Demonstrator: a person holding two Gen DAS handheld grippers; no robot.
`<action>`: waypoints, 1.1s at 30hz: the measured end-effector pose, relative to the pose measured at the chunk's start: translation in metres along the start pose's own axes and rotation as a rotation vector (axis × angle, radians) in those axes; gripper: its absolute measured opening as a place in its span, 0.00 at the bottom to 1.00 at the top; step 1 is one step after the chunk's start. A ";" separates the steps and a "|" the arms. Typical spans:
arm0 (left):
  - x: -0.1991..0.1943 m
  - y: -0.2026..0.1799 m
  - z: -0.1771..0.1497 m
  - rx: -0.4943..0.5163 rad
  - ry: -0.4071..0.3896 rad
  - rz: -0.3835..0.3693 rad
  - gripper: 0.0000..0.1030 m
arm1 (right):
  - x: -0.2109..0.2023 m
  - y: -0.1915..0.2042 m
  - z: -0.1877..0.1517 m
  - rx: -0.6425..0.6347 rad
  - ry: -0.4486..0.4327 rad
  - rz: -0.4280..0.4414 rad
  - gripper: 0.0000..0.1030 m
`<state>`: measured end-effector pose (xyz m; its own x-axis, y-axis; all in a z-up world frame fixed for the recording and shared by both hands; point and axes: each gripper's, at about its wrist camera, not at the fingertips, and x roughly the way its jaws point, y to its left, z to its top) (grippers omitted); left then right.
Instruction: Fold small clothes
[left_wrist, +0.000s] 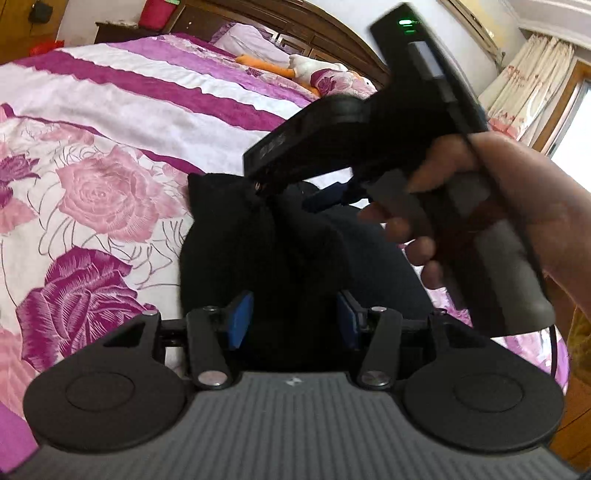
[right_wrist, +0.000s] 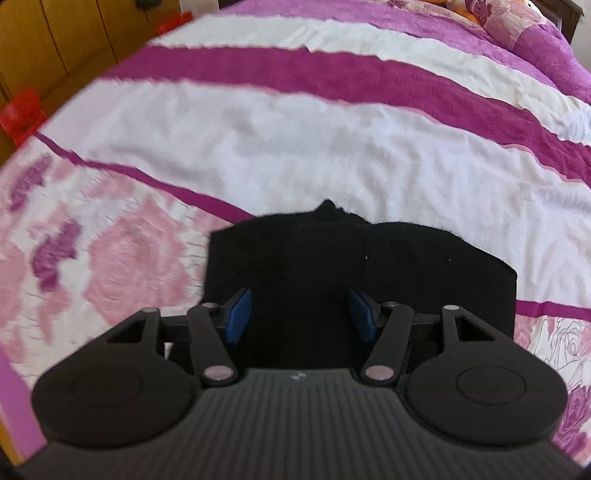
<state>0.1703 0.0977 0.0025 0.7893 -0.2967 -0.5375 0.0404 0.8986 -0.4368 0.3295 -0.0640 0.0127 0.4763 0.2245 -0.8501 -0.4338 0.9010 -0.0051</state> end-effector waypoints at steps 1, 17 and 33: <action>0.002 0.000 0.001 0.003 0.002 0.005 0.55 | 0.003 0.002 0.000 -0.017 0.002 -0.015 0.58; 0.011 -0.012 -0.009 0.022 -0.033 0.043 0.22 | 0.008 0.003 -0.019 -0.114 -0.120 -0.034 0.17; -0.036 0.010 -0.003 0.016 -0.192 0.094 0.10 | -0.057 0.022 -0.013 -0.109 -0.387 0.093 0.13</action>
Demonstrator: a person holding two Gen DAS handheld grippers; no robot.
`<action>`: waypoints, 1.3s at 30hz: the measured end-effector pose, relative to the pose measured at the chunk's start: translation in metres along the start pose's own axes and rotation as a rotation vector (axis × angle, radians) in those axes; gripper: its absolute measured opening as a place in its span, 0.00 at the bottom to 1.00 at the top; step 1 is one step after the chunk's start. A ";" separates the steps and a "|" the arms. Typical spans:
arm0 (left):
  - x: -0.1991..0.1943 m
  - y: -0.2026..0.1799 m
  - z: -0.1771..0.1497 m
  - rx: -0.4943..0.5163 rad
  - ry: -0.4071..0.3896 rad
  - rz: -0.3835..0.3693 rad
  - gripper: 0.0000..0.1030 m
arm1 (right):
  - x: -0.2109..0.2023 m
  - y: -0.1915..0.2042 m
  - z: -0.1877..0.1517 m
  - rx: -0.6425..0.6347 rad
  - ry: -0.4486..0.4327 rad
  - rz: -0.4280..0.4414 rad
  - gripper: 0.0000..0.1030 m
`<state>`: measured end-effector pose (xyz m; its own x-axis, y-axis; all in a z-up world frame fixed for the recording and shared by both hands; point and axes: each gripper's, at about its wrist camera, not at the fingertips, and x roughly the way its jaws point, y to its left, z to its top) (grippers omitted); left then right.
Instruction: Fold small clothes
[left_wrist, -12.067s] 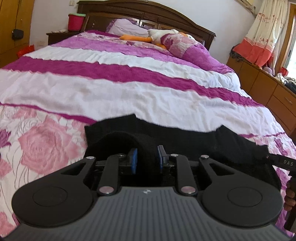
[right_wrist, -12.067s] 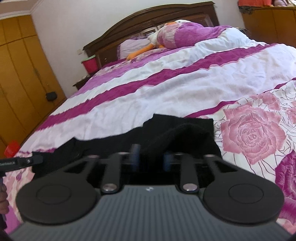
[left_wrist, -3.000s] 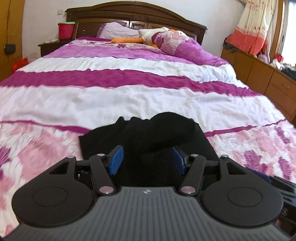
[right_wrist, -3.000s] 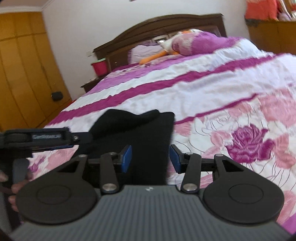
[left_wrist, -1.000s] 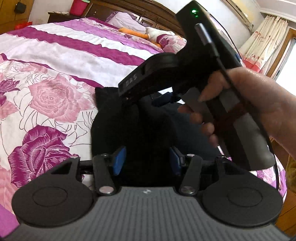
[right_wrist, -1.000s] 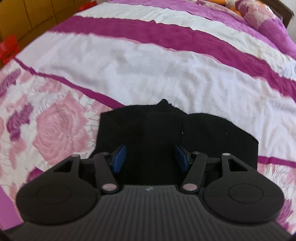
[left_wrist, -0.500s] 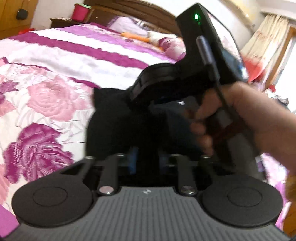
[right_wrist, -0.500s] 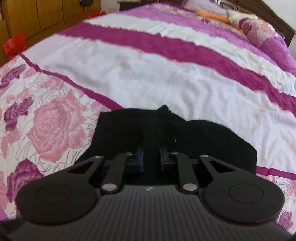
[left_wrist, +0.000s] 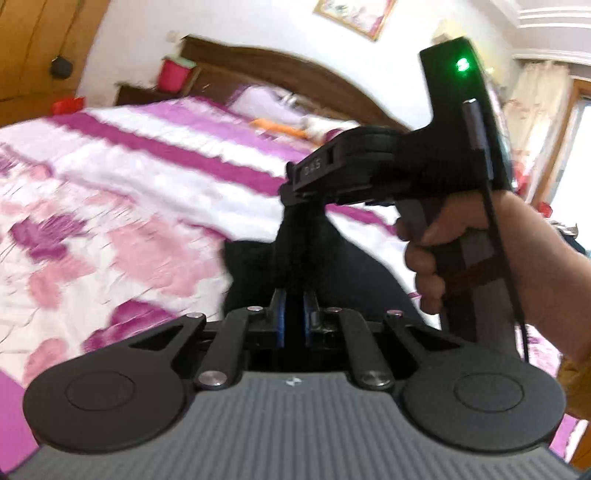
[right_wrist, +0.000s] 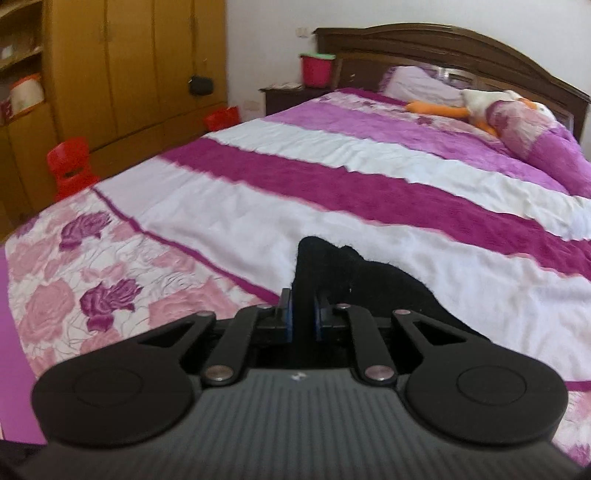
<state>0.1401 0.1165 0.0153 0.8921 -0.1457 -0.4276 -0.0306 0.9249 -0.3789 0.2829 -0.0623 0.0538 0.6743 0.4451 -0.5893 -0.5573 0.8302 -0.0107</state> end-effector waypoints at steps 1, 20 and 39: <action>0.003 0.006 -0.001 -0.010 0.021 0.015 0.10 | 0.007 0.005 -0.003 0.001 0.010 0.005 0.14; -0.015 0.009 0.012 -0.047 0.039 0.068 0.37 | -0.079 -0.058 -0.060 0.154 -0.007 0.023 0.35; 0.057 0.004 0.023 0.054 0.175 0.154 0.62 | -0.086 -0.082 -0.148 0.318 -0.048 0.002 0.47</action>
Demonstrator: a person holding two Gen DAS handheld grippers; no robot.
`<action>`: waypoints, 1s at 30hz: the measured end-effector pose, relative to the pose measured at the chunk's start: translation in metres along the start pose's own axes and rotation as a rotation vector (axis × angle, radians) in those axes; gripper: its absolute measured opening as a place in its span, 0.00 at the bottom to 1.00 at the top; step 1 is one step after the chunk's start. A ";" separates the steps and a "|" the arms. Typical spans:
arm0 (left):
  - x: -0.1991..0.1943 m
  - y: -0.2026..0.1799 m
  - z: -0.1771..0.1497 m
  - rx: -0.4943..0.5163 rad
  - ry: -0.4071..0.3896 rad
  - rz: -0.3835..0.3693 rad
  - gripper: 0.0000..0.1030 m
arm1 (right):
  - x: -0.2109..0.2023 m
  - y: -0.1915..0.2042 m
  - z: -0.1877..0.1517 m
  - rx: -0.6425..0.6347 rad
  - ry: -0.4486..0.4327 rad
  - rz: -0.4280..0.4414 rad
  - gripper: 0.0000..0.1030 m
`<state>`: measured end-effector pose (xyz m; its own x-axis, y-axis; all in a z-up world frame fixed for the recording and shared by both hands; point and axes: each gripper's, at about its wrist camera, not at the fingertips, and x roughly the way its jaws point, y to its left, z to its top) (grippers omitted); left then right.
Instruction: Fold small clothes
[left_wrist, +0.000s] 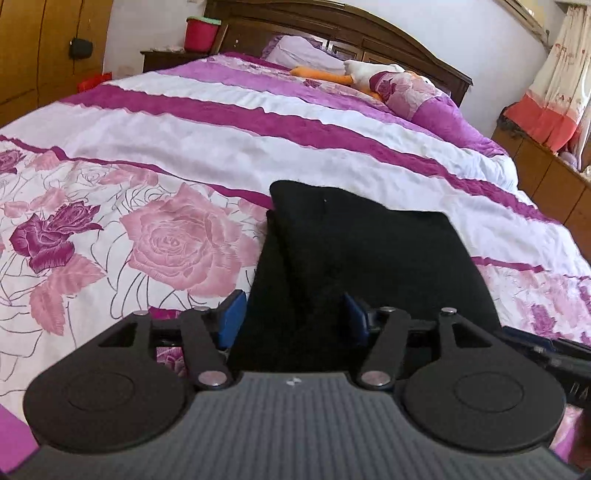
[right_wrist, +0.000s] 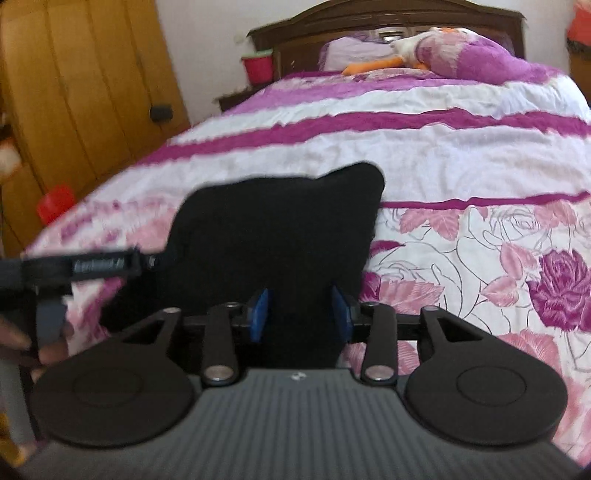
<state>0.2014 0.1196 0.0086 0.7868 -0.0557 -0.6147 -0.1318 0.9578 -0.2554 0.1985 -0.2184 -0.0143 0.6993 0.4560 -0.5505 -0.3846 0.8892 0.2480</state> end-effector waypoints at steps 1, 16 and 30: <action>-0.003 0.001 0.002 -0.007 0.009 -0.009 0.62 | -0.003 -0.004 0.001 0.038 -0.020 0.008 0.54; 0.009 0.014 -0.007 -0.034 0.125 -0.127 0.82 | 0.029 -0.040 -0.016 0.317 0.029 0.154 0.68; 0.026 0.016 -0.009 -0.027 0.121 -0.171 0.84 | 0.047 -0.040 -0.019 0.291 0.035 0.216 0.69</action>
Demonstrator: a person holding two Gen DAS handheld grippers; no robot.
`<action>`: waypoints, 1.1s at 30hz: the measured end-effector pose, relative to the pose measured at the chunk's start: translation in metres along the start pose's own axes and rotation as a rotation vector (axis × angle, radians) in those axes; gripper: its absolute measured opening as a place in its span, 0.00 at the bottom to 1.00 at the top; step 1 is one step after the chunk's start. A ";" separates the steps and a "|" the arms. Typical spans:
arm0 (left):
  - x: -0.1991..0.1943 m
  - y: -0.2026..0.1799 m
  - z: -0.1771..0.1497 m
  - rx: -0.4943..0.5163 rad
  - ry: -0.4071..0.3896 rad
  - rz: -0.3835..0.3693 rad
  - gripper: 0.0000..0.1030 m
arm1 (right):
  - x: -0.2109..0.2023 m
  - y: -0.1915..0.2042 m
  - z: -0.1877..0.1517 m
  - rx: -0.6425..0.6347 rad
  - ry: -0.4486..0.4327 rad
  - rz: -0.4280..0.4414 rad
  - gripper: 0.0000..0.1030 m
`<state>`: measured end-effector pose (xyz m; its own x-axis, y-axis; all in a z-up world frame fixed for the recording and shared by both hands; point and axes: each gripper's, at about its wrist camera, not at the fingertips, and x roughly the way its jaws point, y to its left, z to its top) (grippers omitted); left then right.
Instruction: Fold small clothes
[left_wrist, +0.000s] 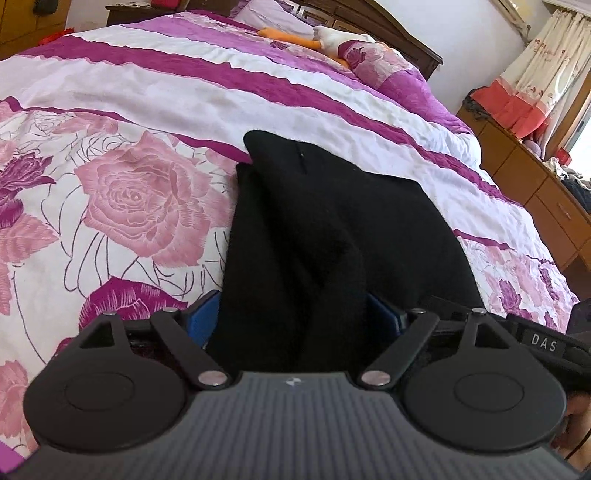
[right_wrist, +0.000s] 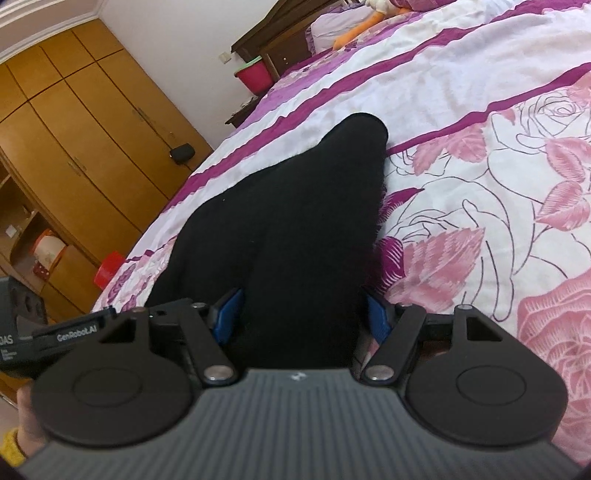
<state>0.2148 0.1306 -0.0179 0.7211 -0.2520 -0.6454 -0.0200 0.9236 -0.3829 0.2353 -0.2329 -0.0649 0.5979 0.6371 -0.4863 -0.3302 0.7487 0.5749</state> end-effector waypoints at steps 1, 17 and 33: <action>0.001 0.001 0.000 -0.004 0.001 -0.005 0.84 | 0.001 0.000 0.001 0.002 0.002 0.003 0.69; 0.005 0.002 0.011 -0.157 0.032 -0.174 0.48 | 0.001 0.003 0.020 0.089 0.026 0.053 0.42; -0.045 -0.085 -0.029 -0.094 0.060 -0.295 0.47 | -0.110 0.005 0.023 0.066 0.012 0.027 0.40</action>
<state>0.1638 0.0549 0.0250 0.6630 -0.5242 -0.5344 0.1176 0.7780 -0.6171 0.1845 -0.3030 0.0064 0.5802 0.6595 -0.4779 -0.2969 0.7177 0.6299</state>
